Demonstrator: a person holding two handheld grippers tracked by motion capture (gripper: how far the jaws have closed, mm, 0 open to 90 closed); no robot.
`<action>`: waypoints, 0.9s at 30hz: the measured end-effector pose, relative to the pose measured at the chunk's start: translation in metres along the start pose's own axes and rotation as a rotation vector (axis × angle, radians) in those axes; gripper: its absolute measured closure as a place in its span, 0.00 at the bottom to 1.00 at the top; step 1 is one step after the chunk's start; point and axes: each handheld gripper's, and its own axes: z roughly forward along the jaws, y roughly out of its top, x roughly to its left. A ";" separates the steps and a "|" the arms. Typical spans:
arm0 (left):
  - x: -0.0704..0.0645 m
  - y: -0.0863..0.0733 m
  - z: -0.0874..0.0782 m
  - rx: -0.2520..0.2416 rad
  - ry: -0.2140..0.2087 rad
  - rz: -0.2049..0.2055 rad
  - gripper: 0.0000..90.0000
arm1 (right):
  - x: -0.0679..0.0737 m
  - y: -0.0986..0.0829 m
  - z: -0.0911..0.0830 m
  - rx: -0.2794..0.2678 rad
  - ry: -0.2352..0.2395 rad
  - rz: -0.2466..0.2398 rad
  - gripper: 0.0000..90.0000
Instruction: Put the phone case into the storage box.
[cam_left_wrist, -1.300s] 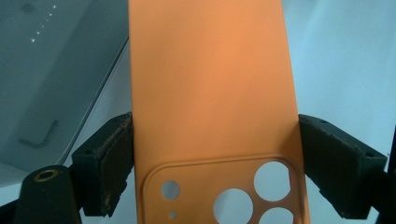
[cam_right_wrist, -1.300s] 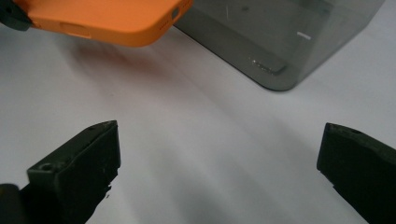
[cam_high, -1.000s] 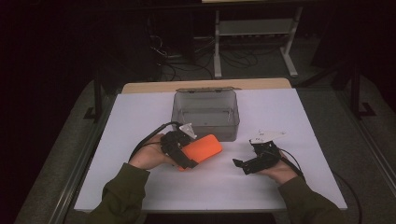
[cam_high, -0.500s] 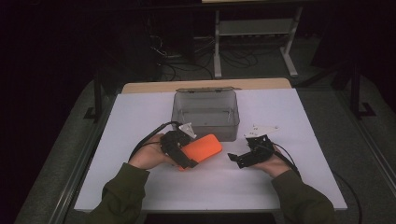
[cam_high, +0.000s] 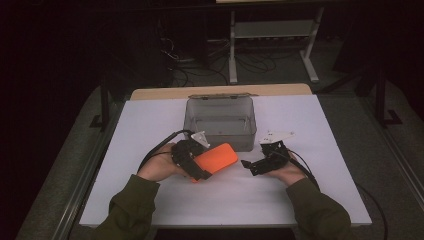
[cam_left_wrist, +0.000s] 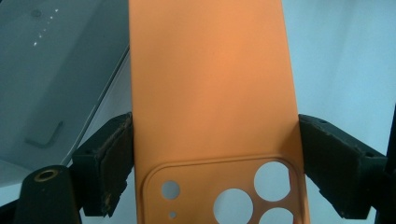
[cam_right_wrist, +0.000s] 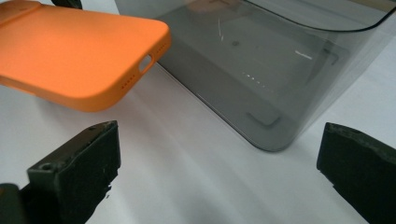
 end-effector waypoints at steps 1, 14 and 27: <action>0.000 0.000 0.000 0.001 0.000 0.000 0.16 | 0.000 0.000 0.001 -0.002 -0.001 0.000 0.00; 0.000 0.000 0.001 0.007 0.000 -0.001 0.16 | 0.004 0.000 0.001 -0.005 -0.014 -0.048 0.00; 0.000 0.000 0.002 0.009 -0.002 0.002 0.16 | 0.008 -0.002 0.001 0.005 -0.067 -0.135 0.00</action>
